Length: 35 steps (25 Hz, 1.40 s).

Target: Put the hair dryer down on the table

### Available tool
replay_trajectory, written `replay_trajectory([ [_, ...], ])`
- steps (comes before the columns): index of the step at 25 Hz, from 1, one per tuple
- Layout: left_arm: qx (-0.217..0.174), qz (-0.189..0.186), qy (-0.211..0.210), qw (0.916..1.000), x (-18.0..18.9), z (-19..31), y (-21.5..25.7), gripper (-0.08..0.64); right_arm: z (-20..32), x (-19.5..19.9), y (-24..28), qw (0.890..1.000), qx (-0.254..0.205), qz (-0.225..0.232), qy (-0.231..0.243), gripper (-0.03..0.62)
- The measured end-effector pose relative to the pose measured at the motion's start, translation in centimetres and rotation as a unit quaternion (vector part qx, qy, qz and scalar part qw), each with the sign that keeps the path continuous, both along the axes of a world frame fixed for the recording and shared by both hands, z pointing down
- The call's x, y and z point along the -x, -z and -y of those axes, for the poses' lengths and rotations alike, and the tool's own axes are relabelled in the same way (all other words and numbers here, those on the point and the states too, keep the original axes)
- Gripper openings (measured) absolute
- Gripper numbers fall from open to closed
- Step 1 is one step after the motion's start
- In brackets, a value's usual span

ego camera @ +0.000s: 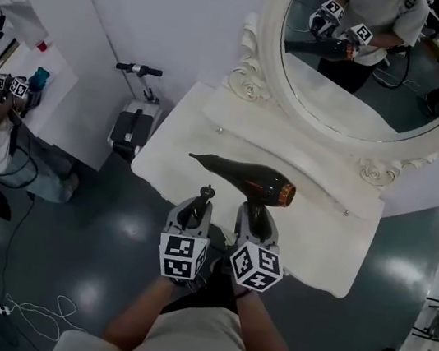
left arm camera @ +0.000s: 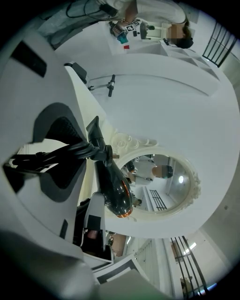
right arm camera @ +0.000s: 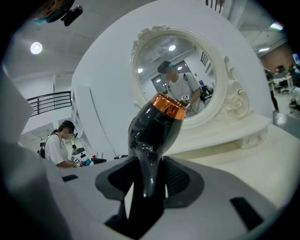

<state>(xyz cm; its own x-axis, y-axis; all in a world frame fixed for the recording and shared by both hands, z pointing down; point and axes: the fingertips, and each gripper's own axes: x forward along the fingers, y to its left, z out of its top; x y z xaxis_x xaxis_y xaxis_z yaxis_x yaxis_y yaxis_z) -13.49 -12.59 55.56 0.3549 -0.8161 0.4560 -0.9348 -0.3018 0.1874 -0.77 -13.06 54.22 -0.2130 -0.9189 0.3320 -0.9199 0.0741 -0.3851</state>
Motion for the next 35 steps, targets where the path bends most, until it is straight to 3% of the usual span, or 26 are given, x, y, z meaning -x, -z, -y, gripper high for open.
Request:
replay_trajectory([
  [18, 0.067, 0.046, -0.021, 0.9965, -4.3, 6.7, -6.4, 0.098, 6.2, -4.1, -7.2, 0.997, 0.066, 0.040, -0.026, 0.183],
  [27, 0.081, 0.072, -0.024, 0.9938, -5.7, 7.8, -7.5, 0.098, 7.0, -5.6, -9.2, 0.994, 0.080, 0.064, -0.034, 0.183],
  [35, 0.086, 0.083, -0.030, 0.9923, -7.1, 8.4, -8.1, 0.098, 7.3, -6.7, -10.3, 0.994, 0.092, 0.051, -0.028, 0.183],
])
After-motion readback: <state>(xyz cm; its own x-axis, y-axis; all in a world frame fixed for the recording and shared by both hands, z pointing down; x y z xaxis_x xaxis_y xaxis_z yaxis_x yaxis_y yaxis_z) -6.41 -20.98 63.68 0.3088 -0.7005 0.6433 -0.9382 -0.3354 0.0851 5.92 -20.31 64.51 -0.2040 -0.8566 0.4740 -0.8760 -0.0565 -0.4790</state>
